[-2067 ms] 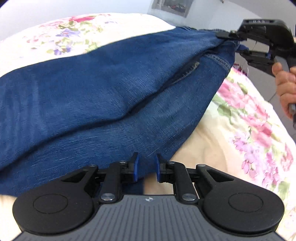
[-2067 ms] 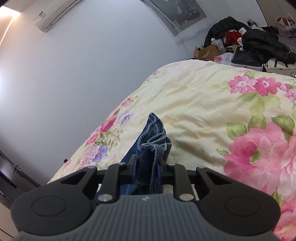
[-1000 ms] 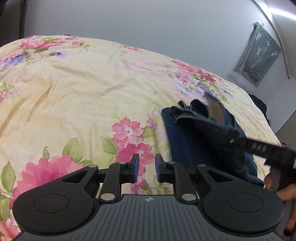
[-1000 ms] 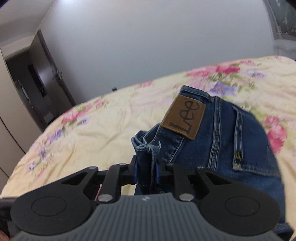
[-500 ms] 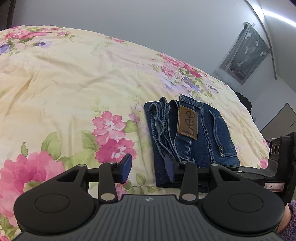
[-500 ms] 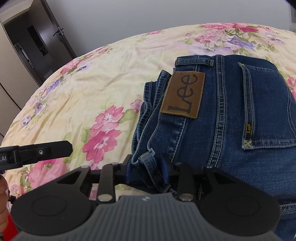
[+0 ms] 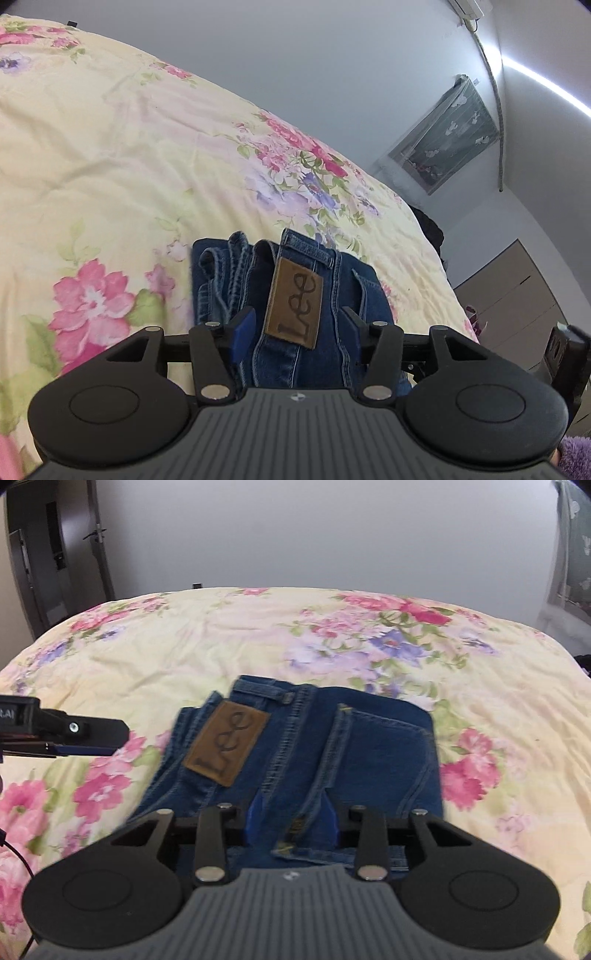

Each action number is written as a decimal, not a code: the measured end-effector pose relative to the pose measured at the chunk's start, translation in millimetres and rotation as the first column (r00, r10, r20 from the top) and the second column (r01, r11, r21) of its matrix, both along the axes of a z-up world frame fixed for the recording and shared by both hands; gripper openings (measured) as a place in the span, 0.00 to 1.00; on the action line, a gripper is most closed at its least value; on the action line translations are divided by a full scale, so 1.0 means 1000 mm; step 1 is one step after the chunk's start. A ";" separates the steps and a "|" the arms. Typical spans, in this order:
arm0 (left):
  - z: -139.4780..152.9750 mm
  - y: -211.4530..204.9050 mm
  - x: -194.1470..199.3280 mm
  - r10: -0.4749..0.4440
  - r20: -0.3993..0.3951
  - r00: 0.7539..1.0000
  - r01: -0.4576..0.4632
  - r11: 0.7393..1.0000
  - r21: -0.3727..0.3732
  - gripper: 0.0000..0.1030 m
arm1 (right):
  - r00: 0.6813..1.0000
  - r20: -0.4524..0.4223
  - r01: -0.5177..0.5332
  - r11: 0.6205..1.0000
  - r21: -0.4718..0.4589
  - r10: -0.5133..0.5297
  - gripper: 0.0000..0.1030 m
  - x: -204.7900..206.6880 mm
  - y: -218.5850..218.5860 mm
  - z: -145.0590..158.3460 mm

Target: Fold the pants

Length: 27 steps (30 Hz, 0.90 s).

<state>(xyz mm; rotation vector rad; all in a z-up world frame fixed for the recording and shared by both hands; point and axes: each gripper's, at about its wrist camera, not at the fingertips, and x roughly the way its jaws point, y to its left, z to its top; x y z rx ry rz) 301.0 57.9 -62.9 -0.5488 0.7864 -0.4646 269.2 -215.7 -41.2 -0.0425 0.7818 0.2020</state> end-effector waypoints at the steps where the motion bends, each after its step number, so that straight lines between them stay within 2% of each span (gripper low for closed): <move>1: -0.005 -0.003 0.010 -0.002 -0.007 1.000 0.002 1.000 -0.013 0.64 | 1.000 0.003 0.021 1.000 -0.004 -0.021 0.26 0.004 -0.011 -0.002; 6: -0.034 -0.018 0.055 -0.030 -0.056 0.998 0.026 0.998 -0.058 0.69 | 0.996 0.003 0.091 0.996 0.009 -0.091 0.22 0.023 -0.052 -0.016; 10: -0.052 -0.022 0.079 -0.054 -0.059 0.997 0.047 0.993 -0.109 0.68 | 0.998 -0.009 0.064 0.997 0.038 -0.064 0.21 0.029 -0.058 -0.032; 12: -0.056 -0.024 0.090 -0.058 -0.061 0.996 0.049 0.988 -0.145 0.65 | 0.999 -0.001 0.052 0.998 0.029 -0.052 0.21 0.028 -0.055 -0.037; 13: -0.056 -0.025 0.094 -0.055 -0.064 0.996 0.045 0.988 -0.147 0.55 | 0.999 0.003 0.049 0.998 0.032 -0.049 0.21 0.028 -0.055 -0.039; 14: -0.055 -0.026 0.095 -0.052 -0.059 0.997 0.043 0.989 -0.141 0.37 | 0.999 0.008 0.049 0.998 0.036 -0.050 0.21 0.027 -0.055 -0.040; 15: -0.052 -0.027 0.095 -0.060 -0.047 0.997 0.053 0.989 -0.140 0.31 | 0.999 0.011 0.049 0.998 0.039 -0.050 0.21 0.026 -0.055 -0.039; 17: -0.043 -0.028 0.089 -0.054 -0.013 0.998 0.053 0.993 -0.110 0.11 | 0.998 0.013 0.052 0.997 0.056 -0.053 0.21 0.024 -0.057 -0.037; 18: -0.035 -0.027 0.083 -0.063 0.018 0.998 0.064 0.993 -0.097 0.08 | 0.998 0.015 0.055 0.996 0.070 -0.056 0.21 0.022 -0.059 -0.035; 20: -0.019 -0.023 0.069 -0.083 0.078 0.993 0.089 0.993 -0.081 0.06 | 0.998 0.028 0.053 0.995 0.088 -0.056 0.21 0.017 -0.062 -0.030; 23: 0.003 -0.021 0.047 -0.089 0.147 0.985 0.085 0.996 0.031 0.06 | 0.997 0.052 0.048 0.993 0.105 -0.053 0.21 0.007 -0.067 -0.021; 25: 0.003 -0.018 0.042 -0.082 0.137 0.987 0.070 0.994 0.089 0.05 | 0.998 0.047 0.046 0.993 0.112 -0.052 0.21 0.005 -0.068 -0.019; 27: -0.009 -0.013 0.045 -0.058 0.095 0.994 0.045 0.990 0.134 0.05 | 0.998 0.026 0.047 0.991 0.122 -0.051 0.20 0.005 -0.068 -0.022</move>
